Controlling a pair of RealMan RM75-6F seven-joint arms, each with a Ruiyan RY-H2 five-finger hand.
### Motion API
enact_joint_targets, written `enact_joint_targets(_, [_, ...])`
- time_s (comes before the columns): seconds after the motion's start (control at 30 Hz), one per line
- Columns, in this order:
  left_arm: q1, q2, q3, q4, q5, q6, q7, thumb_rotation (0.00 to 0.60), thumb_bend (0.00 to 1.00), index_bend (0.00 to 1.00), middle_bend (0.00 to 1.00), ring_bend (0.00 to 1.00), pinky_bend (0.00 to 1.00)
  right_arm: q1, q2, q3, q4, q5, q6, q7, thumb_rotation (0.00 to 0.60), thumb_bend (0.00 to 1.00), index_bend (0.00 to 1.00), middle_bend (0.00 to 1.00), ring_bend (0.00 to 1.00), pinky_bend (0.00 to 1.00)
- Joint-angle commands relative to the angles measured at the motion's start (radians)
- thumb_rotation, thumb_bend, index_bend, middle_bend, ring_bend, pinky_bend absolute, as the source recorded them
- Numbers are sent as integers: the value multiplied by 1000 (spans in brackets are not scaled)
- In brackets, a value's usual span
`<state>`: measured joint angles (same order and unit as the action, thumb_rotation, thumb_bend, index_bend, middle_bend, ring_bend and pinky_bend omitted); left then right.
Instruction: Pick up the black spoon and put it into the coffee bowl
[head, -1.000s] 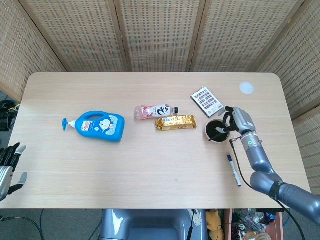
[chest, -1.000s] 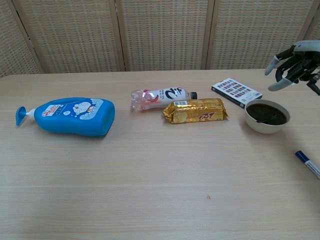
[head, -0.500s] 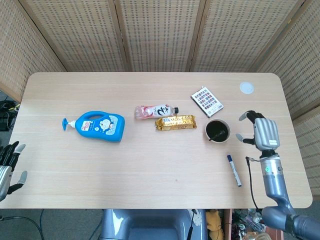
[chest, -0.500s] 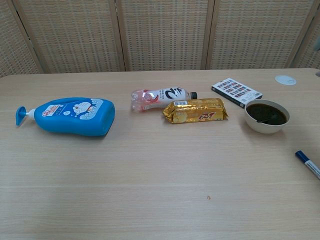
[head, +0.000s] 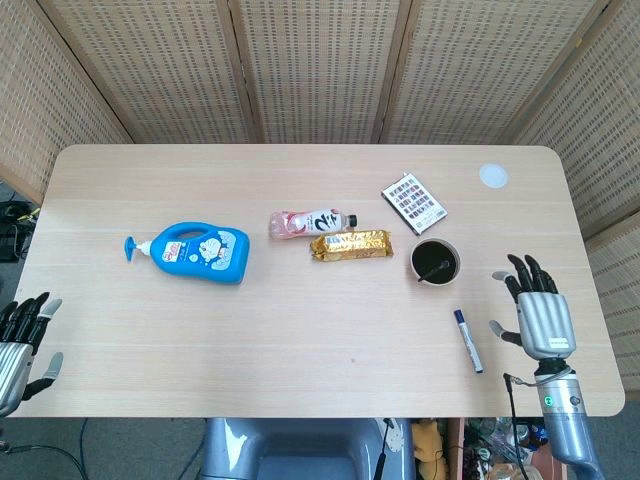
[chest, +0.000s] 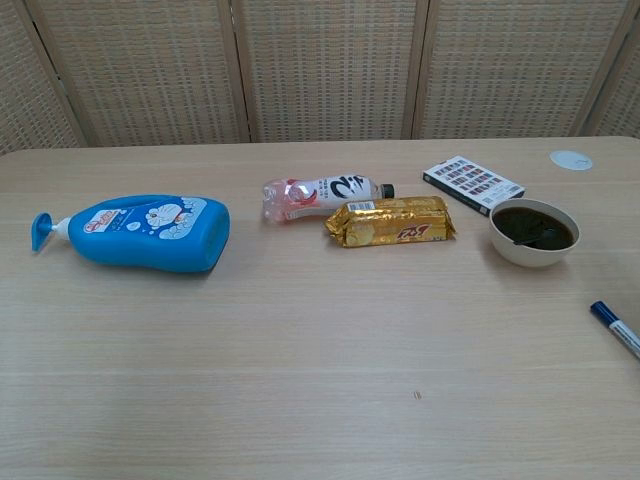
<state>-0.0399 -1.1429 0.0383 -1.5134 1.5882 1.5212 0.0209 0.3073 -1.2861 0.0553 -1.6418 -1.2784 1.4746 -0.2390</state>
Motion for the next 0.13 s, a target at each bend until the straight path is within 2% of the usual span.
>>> enact_joint_targets(0.03, [3, -2, 2, -2, 7, 7, 2, 600, 466, 0, 0, 0, 0, -22, 0, -10, -11, -15, 17, -9, 600, 273, 265, 142, 19, 174])
enact_joint_targets(0.13, [4, -3, 4, -4, 11, 9, 3, 600, 467, 0, 0, 0, 0, -36, 5, -16, -23, -18, 17, -11, 600, 272, 262, 141, 17, 173])
